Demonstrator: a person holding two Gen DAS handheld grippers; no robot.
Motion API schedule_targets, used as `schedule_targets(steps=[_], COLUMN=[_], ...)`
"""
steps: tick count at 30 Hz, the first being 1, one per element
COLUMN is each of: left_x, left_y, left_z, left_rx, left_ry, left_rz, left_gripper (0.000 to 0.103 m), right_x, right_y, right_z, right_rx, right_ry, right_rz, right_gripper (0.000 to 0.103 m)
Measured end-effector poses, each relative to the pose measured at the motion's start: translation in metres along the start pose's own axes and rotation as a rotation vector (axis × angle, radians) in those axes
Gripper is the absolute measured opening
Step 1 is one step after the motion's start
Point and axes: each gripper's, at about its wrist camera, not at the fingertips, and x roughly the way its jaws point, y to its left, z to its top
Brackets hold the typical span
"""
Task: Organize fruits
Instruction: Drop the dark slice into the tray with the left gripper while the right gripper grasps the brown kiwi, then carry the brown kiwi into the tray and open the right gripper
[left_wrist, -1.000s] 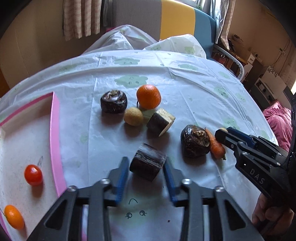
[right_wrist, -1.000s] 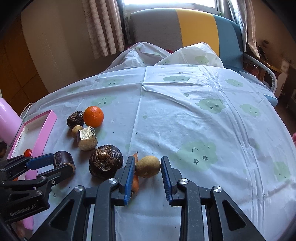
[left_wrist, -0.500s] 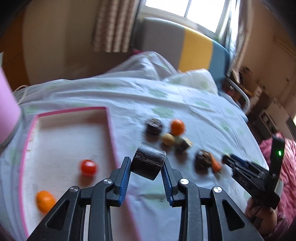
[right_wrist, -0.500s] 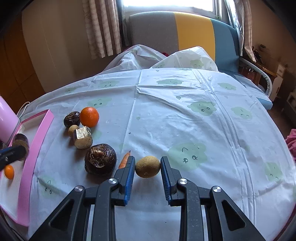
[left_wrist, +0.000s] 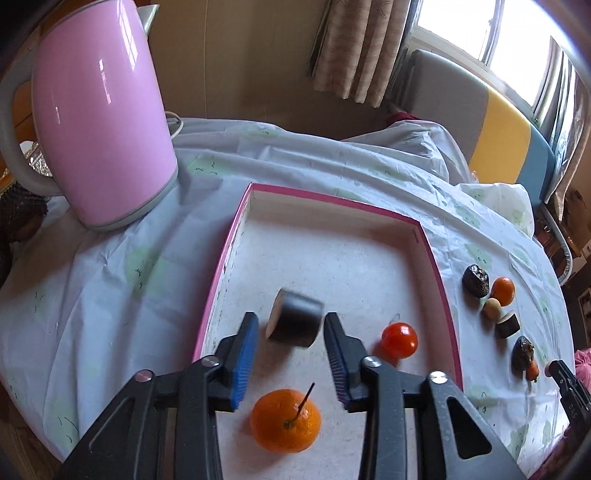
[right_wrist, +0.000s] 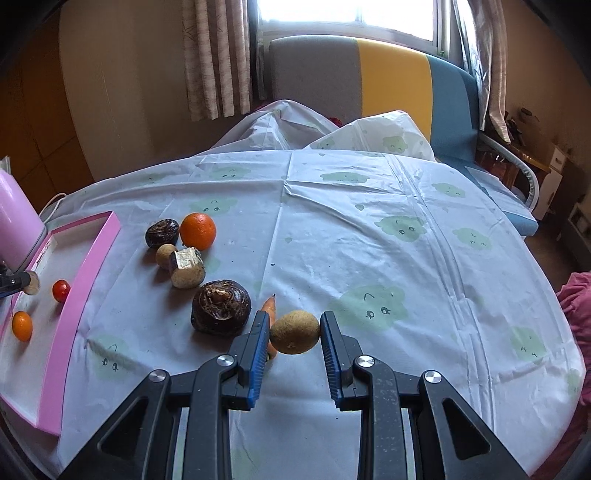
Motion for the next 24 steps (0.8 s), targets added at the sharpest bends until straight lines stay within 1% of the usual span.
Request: schedule_targets(steps=[1,2,6,9,13,21,24], left_x=[-0.001,-0.003,-0.016,-0.030,-0.047,-0.074,-0.082], left_y=[0.000,0.000,0.002,0.004,0.006,0.014,0.016], left_z=[-0.002,-0.003,-0.012,-0.019,-0.026,-0.041,-0.045], left_rx=[-0.005,-0.010,-0.032,-0.033,-0.016,-0.007,-0.005], left_ry=[0.001,0.000,-0.004,-0.028,-0.061,-0.101,-0.116], left_rz=[-0.006,-0.006,0.008,0.014,0.021,0.016,0.014], left_gripper=[0.046,0.046,0.046,0.046,0.046,0.046,0.046], right_x=[-0.002,-0.005,-0.016,-0.025,-0.032,-0.042,-0.043], right_y=[0.002,0.004,0.015,0.030,0.065,0.158,0.190], right_z=[0.000,0.000,0.002,0.004,0.002,-0.013,-0.020], right_rx=[-0.006,-0.011,-0.032,-0.056,-0.121,-0.303,-0.378], right_ry=[-0.002,-0.005,-0.019,-0.029,-0.016,0.029,0.052], right_rz=[0.002,0.006,0.036,0.087,0.197,0.429,0.484], right_gripper=[0.028,0.028,0.028,0.028,0.028,0.028,0.028])
